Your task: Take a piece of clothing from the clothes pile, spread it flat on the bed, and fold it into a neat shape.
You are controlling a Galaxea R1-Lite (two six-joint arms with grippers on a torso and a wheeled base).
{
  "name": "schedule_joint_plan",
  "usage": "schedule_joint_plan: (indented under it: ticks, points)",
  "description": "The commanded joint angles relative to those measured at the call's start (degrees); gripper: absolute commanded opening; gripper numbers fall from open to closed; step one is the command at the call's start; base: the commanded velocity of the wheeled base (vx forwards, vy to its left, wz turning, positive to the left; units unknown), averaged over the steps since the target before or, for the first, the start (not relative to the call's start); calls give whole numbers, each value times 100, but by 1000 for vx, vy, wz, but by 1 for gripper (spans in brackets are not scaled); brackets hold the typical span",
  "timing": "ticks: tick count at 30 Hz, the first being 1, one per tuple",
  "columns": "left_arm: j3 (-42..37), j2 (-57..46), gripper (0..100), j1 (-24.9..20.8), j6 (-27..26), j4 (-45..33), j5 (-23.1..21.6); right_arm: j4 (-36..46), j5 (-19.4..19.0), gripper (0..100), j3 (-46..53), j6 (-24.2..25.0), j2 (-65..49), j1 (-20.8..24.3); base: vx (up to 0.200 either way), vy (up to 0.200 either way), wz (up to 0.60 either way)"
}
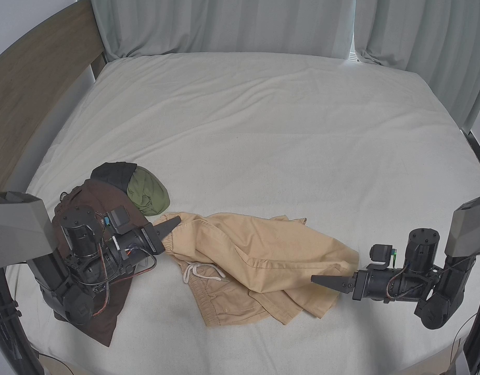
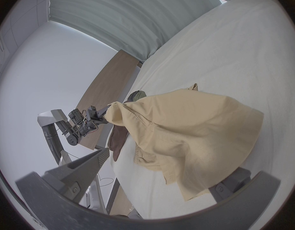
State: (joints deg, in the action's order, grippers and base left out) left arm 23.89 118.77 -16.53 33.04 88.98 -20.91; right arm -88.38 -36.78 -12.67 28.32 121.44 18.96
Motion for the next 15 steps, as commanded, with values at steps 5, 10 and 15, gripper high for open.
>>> schedule_joint_plan:
  ticks: [5,10,15]
  points:
    - [1,6,0,9,10,14,-1,-12,13,100,19,-28,-15,12,0,0,0]
    - [1,6,0,9,10,14,-1,-12,22,0,10,-37,-7,3,0,0,0]
    - [10,6,0,9,10,14,-1,-12,22,0,10,-37,-7,-6,0,0,0]
